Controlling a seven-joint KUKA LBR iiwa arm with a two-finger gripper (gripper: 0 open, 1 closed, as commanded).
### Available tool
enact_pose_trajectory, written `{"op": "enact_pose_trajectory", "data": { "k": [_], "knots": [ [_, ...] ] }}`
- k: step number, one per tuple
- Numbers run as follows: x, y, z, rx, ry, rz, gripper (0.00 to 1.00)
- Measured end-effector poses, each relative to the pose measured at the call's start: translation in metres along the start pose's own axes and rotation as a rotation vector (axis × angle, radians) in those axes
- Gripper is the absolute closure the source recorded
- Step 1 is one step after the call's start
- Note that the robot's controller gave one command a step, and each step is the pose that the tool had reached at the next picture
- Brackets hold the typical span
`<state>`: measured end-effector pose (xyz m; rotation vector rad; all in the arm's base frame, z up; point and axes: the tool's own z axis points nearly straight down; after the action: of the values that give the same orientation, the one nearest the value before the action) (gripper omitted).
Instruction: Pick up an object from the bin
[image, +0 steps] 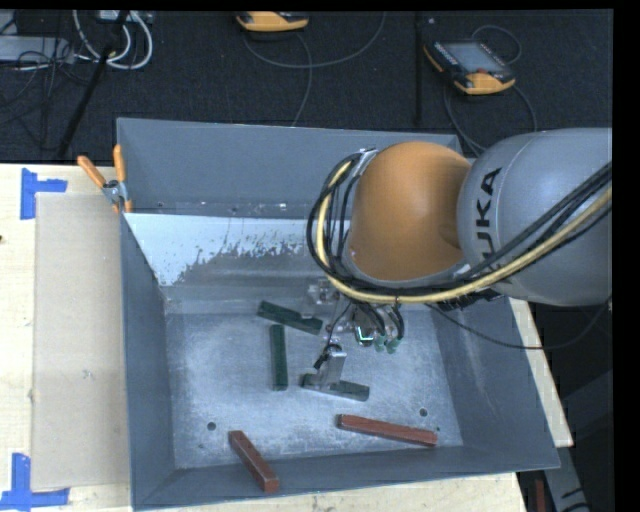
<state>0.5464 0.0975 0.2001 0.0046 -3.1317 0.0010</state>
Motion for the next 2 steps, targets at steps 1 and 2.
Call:
{"op": "enact_pose_trajectory", "data": {
  "k": [1, 2],
  "knots": [
    [0.02, -0.068, 0.135, 0.001, 0.0, 0.109, 0.0],
    [0.031, -0.064, 0.1, -0.002, -0.01, 0.139, 0.0]
  ]
}}
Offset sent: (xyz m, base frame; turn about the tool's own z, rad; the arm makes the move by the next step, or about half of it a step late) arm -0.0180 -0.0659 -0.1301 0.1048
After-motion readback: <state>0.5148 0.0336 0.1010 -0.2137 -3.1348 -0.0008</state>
